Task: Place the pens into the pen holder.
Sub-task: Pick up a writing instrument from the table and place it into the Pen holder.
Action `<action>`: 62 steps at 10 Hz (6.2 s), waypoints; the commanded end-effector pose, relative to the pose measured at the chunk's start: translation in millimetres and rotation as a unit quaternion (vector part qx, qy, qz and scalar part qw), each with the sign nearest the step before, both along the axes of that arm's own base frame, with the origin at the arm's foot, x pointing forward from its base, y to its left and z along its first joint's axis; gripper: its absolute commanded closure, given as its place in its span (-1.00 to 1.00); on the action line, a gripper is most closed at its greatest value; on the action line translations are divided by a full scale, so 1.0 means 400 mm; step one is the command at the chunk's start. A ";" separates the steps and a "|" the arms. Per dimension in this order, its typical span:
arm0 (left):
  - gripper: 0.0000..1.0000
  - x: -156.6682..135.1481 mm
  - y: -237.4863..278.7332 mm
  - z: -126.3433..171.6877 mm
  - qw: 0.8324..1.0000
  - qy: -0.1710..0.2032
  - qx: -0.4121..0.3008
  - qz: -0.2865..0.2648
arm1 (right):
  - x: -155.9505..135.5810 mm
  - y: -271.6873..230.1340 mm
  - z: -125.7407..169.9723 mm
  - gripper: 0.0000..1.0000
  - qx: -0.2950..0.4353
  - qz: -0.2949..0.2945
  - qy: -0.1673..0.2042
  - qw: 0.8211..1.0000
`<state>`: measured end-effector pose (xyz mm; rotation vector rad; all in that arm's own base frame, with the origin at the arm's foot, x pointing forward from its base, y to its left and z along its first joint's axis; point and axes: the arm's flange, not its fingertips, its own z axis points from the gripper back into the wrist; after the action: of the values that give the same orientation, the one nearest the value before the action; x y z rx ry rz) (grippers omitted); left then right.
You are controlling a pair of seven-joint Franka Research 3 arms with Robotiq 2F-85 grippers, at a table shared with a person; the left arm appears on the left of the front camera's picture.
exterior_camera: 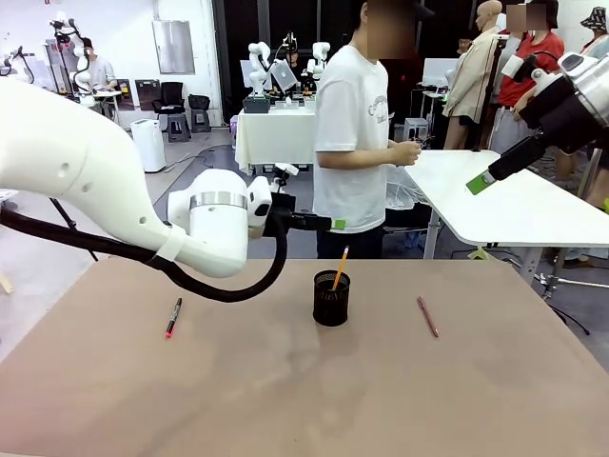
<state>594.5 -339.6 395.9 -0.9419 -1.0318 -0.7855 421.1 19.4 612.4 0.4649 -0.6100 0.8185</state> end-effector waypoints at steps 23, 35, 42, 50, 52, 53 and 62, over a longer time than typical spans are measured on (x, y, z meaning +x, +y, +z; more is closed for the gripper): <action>-1.00 -0.267 0.606 0.445 0.940 -0.029 0.325 -0.096 | -0.001 0.001 0.001 -1.00 0.010 0.004 -0.002 1.000; -1.00 -0.249 0.589 0.459 0.919 -0.017 0.375 -0.118 | -0.001 0.001 0.001 -1.00 0.010 0.004 -0.002 1.000; -1.00 -0.222 0.617 0.364 0.895 0.069 0.439 -0.028 | -0.001 0.001 0.001 -1.00 0.010 0.004 -0.002 1.000; -1.00 -0.140 0.653 0.178 0.818 0.275 0.446 0.238 | -0.001 0.001 0.001 -1.00 0.010 0.004 -0.002 1.000; -1.00 -0.129 0.645 0.140 0.805 0.273 0.436 0.296 | -0.001 0.001 0.001 -1.00 0.010 0.004 -0.002 1.000; -1.00 -0.119 0.637 0.124 0.799 0.278 0.434 0.309 | -0.001 0.001 0.001 -1.00 0.010 0.004 -0.002 1.000; -1.00 -0.073 0.602 0.100 0.772 0.327 0.441 0.321 | -0.001 0.001 0.001 -1.00 0.010 0.004 -0.002 1.000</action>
<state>553.5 -90.5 436.6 -0.0014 -0.2540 -0.2795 420.9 19.2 612.5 0.4641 -0.6100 0.8180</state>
